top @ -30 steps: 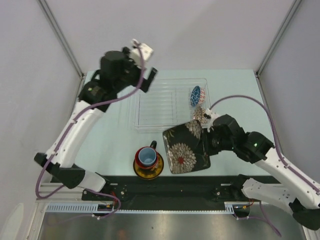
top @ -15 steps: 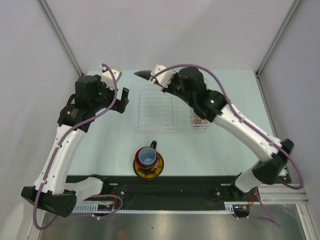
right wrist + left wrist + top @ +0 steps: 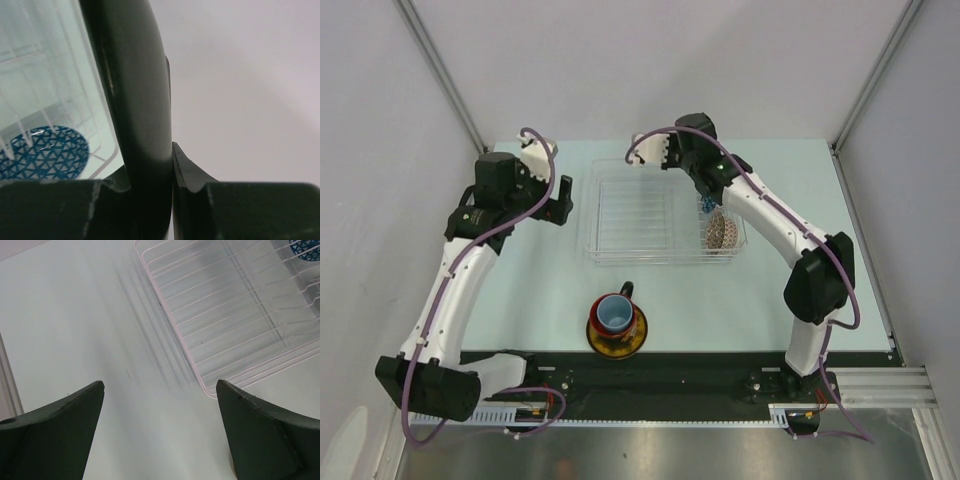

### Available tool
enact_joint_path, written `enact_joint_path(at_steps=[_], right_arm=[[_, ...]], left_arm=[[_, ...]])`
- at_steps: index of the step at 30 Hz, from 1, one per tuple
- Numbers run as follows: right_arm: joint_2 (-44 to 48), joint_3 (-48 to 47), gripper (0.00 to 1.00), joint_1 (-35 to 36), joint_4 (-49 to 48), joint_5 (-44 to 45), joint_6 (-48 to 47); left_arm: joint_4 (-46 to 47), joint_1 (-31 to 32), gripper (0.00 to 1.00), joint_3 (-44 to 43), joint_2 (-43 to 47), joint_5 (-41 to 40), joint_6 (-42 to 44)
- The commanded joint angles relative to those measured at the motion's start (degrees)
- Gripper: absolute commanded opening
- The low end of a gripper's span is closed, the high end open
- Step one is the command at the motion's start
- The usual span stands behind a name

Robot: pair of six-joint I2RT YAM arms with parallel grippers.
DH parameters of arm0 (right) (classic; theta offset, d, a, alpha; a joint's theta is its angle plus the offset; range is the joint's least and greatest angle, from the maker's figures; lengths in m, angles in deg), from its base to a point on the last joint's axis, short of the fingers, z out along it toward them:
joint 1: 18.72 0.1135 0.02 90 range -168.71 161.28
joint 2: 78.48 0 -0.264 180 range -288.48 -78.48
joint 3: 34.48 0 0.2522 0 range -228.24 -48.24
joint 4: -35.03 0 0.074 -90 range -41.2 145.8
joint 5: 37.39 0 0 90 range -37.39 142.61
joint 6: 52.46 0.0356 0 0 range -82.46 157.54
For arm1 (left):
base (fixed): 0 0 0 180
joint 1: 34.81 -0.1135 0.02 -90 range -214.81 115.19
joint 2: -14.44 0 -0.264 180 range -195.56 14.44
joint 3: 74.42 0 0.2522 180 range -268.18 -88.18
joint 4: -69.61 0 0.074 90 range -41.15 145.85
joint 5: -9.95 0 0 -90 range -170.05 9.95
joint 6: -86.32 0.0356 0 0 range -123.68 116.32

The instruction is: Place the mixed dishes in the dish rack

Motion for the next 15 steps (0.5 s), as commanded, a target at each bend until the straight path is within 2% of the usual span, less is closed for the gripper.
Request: enact_joint_path(at_steps=[1, 6, 15], right_arm=[[7.88, 3.23, 0.0, -0.79, -6.61, -5.87, -2.31], [8.85, 8.68, 0.0, -2.73, -8.01, -7.47, -4.32], [8.41, 12.11, 0.0, -4.57, -11.26, -9.93, -4.59]], left_arm=[[3.61, -0.73, 1.0, 0.52, -1.18, 1.6, -1.56], [4.4, -0.73, 1.0, 1.22, -1.71, 2.04, -2.18], [5.28, -0.82, 1.0, 2.36, -1.44, 1.51, -1.83]])
